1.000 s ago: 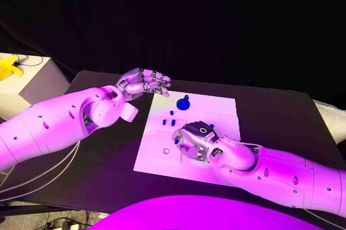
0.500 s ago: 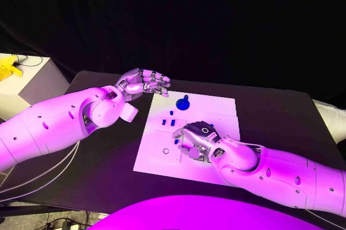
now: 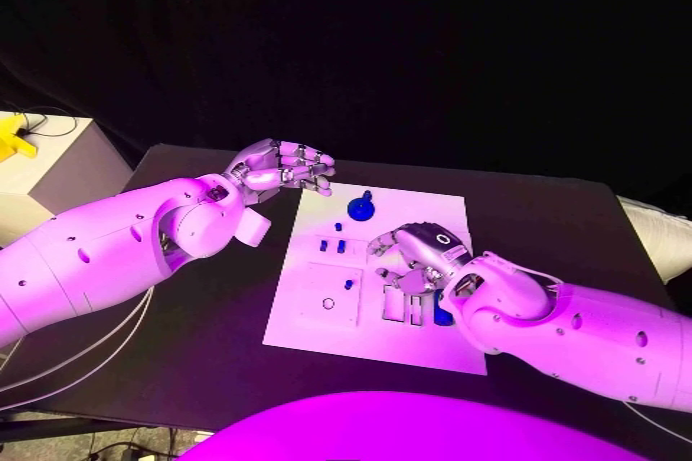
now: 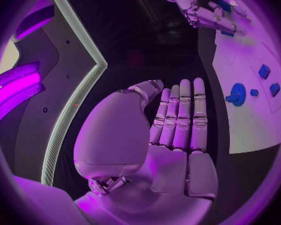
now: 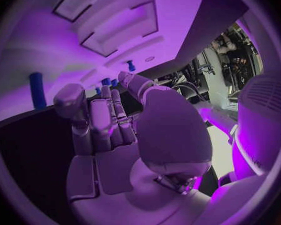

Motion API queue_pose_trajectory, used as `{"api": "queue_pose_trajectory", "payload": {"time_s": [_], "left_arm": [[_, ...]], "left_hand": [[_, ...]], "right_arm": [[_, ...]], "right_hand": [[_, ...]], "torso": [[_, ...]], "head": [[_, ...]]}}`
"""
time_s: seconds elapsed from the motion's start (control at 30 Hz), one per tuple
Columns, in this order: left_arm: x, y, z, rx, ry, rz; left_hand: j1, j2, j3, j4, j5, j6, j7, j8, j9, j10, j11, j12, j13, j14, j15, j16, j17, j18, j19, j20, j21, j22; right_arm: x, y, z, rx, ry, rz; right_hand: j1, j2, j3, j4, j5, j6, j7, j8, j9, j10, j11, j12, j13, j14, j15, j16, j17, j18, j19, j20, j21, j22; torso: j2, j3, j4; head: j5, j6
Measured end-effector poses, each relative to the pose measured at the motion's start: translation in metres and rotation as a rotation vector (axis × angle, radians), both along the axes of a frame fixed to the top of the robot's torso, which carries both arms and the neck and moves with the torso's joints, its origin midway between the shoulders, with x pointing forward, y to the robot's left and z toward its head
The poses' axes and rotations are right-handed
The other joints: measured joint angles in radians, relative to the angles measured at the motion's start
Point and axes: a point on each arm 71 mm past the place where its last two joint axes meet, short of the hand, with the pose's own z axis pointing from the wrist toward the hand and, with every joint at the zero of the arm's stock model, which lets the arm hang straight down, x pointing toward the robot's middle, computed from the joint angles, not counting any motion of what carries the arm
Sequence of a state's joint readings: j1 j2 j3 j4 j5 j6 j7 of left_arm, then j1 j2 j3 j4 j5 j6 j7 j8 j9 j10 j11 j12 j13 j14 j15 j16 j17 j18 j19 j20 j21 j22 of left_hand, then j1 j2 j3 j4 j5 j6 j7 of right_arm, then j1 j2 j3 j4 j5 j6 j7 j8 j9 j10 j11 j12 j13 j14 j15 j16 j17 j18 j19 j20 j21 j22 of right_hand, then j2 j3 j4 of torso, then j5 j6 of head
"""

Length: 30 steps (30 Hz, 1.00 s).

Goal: Assemble the parts on the task board

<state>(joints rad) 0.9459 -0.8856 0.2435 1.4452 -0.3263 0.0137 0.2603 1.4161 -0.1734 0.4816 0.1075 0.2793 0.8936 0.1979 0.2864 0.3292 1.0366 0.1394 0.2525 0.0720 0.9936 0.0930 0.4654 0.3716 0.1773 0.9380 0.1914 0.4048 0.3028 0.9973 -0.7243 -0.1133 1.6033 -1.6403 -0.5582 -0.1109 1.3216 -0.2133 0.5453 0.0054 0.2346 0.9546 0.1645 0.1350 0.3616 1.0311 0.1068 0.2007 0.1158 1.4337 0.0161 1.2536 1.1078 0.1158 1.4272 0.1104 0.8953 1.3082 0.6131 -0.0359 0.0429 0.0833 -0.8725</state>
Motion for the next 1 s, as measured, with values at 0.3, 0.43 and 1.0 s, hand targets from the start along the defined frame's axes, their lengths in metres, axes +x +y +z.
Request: {"api": "queue_pose_trajectory", "payload": {"time_s": [0.3,0.43,1.0], "left_arm": [[-0.003,0.001,-0.007,0.001,0.014,0.002],[-0.003,0.001,-0.009,0.001,0.018,0.001],[-0.004,0.002,-0.011,0.002,0.024,0.004]], "left_hand": [[0.0,0.0,0.0,0.0,0.0,0.0,0.0,0.0,0.0,0.0,0.0,0.0,0.0,0.0,0.0,-0.003,0.0,0.0,0.0,0.0,0.0,0.0],[0.0,0.0,0.0,0.0,0.0,0.0,0.0,0.0,0.0,0.0,0.0,0.0,0.0,0.0,0.0,-0.003,0.0,0.0,0.0,0.0,0.0,0.0],[0.0,0.0,0.0,0.0,0.0,0.0,0.0,-0.004,0.0,0.004,0.004,0.0,0.0,0.0,0.0,-0.003,0.002,0.0,0.0,0.0,0.0,0.0]], "right_arm": [[0.021,-0.043,0.029,0.043,0.078,-0.032],[0.024,-0.055,0.034,0.01,0.092,-0.025],[0.034,-0.055,0.024,-0.146,0.092,0.008]], "right_hand": [[-0.019,-0.019,0.012,0.005,0.0,0.002,0.001,-0.004,-0.002,0.014,-0.004,0.004,-0.014,0.026,-0.009,0.054,0.066,-0.016,0.029,-0.007,0.103,0.0],[-0.027,-0.035,-0.001,0.011,0.0,0.007,-0.004,-0.004,0.001,0.019,-0.009,0.004,-0.016,0.026,-0.009,0.06,0.077,-0.016,0.032,-0.01,0.117,0.0],[-0.009,-0.027,-0.065,0.024,-0.02,-0.002,-0.02,-0.008,0.001,-0.01,-0.013,0.002,-0.027,0.026,-0.009,0.06,0.077,-0.016,0.032,-0.01,0.113,0.0]], "torso": [[-0.004,-0.0019,-0.0064],[-0.006,-0.0017,-0.0086],[-0.005,-0.003,-0.0073]], "head": [[-0.019,0.0],[-0.021,0.0],[-0.024,0.0]]}}
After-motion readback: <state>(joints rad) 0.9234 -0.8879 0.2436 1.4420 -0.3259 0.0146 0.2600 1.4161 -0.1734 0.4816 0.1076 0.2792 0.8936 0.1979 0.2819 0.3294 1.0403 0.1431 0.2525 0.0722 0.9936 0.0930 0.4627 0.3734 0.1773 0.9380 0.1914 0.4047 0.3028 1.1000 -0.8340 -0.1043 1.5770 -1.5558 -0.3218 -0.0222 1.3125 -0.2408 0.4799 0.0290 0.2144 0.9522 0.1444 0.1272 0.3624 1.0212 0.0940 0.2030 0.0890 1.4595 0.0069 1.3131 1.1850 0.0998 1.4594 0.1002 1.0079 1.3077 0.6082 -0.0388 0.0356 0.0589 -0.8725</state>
